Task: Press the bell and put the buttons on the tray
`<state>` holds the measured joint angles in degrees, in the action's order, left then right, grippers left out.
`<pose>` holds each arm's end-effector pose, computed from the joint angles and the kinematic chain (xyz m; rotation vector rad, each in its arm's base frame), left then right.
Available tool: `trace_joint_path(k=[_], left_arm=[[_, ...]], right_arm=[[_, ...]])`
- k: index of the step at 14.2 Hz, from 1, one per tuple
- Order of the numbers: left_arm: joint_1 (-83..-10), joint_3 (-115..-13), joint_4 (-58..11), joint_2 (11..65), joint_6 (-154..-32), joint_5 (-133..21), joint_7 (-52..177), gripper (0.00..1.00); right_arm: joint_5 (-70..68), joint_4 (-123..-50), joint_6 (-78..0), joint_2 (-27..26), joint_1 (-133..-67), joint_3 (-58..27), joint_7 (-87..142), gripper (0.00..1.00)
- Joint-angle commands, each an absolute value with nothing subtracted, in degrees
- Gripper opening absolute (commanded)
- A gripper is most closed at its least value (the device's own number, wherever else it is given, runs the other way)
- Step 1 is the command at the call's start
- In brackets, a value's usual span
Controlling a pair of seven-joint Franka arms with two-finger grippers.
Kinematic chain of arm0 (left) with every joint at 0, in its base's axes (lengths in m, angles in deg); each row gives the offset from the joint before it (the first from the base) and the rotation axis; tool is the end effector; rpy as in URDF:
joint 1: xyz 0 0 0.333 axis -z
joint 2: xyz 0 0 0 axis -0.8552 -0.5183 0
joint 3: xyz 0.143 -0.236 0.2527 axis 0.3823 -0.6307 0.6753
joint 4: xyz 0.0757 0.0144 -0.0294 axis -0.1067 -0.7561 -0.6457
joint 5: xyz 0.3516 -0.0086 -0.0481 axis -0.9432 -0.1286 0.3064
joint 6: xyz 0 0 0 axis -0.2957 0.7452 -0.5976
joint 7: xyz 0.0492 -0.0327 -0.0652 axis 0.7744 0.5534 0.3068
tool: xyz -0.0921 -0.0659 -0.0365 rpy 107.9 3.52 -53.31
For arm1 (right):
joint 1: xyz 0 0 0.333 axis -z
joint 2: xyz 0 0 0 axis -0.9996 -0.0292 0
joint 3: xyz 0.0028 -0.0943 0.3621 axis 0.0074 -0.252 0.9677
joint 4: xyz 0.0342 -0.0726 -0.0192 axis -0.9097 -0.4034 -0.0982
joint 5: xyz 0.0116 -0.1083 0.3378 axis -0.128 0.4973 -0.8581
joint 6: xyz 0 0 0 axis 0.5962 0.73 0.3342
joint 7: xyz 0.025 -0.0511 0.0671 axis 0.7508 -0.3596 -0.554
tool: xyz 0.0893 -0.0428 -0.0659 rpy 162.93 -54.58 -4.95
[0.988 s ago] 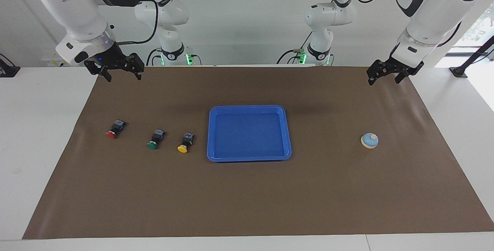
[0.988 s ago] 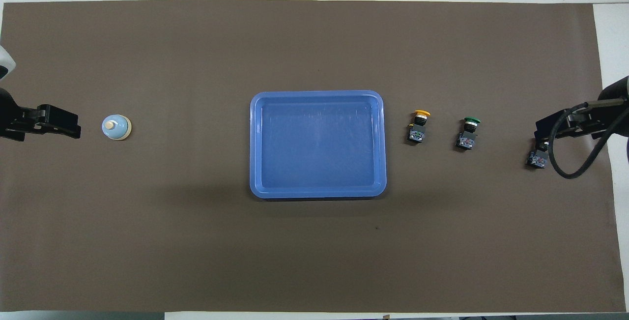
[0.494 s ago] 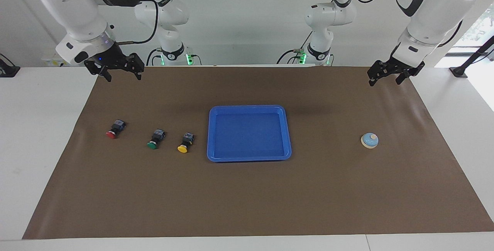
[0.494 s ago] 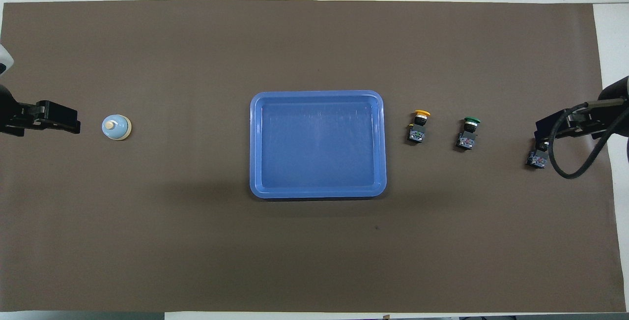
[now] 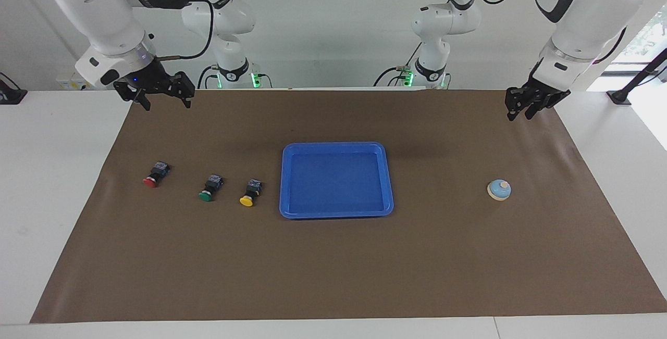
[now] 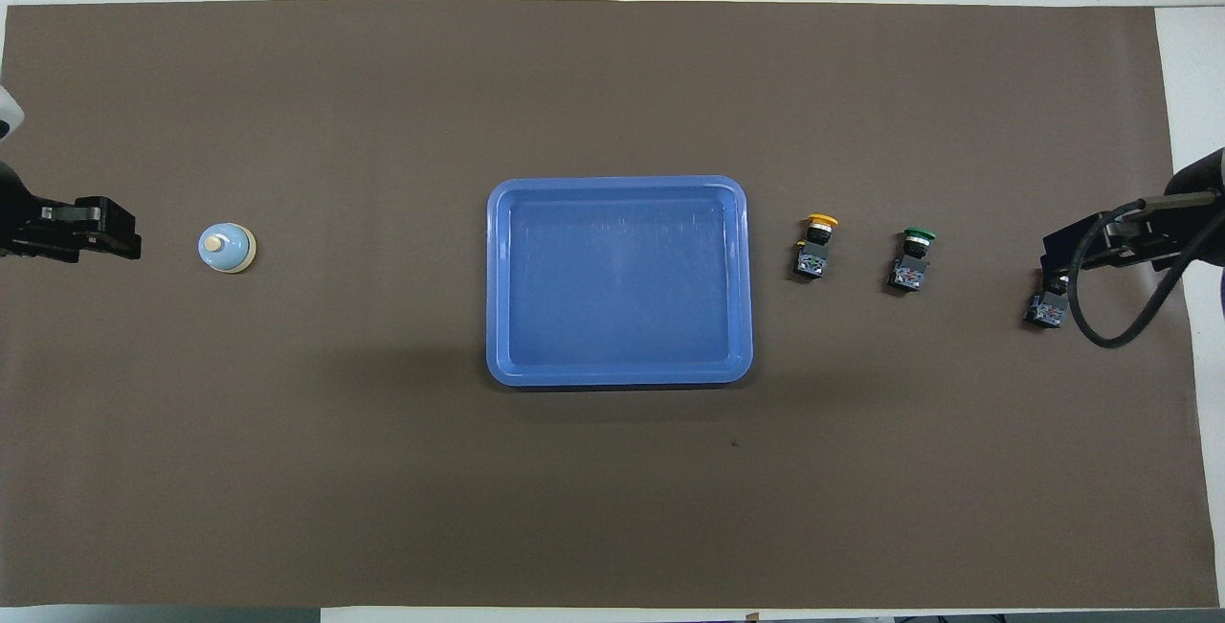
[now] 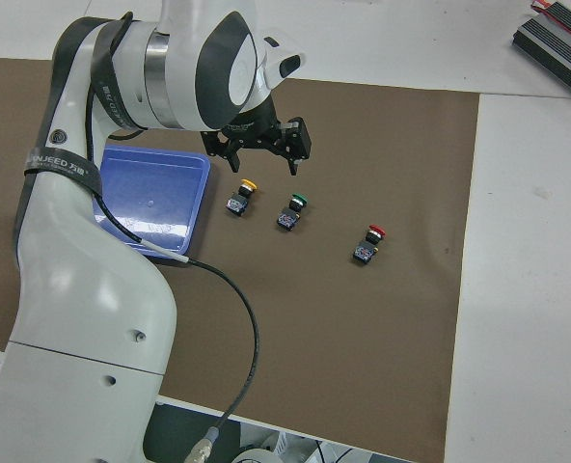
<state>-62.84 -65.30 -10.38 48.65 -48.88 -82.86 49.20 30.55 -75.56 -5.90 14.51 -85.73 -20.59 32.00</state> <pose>0.5117 0.0008 0.6394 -3.1176 -0.0427 0.0333 0.5017 -0.0046 0.6436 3.1200 0.0859 -0.2259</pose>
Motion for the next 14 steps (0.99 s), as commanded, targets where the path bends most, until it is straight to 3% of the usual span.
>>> trace_joint_path(k=[1, 6, 14], left_arm=[[-64.1, -65.3, -14.0, 47.7, -54.4, -82.7, 49.0, 0.0], [-65.3, -65.3, -17.3, 39.0, -65.7, -82.7, 48.6, 0.0], [-67.0, -65.3, -28.9, 38.7, -81.2, -82.6, 47.5, 0.0]], right_arm=[[30.3, -76.0, -5.8, 15.0, -84.5, -19.7, 30.9, 1.0], [30.3, -76.0, -5.8, 15.0, -84.5, -19.7, 30.9, 1.0], [30.3, -76.0, -5.8, 15.0, -84.5, -19.7, 30.9, 1.0]])
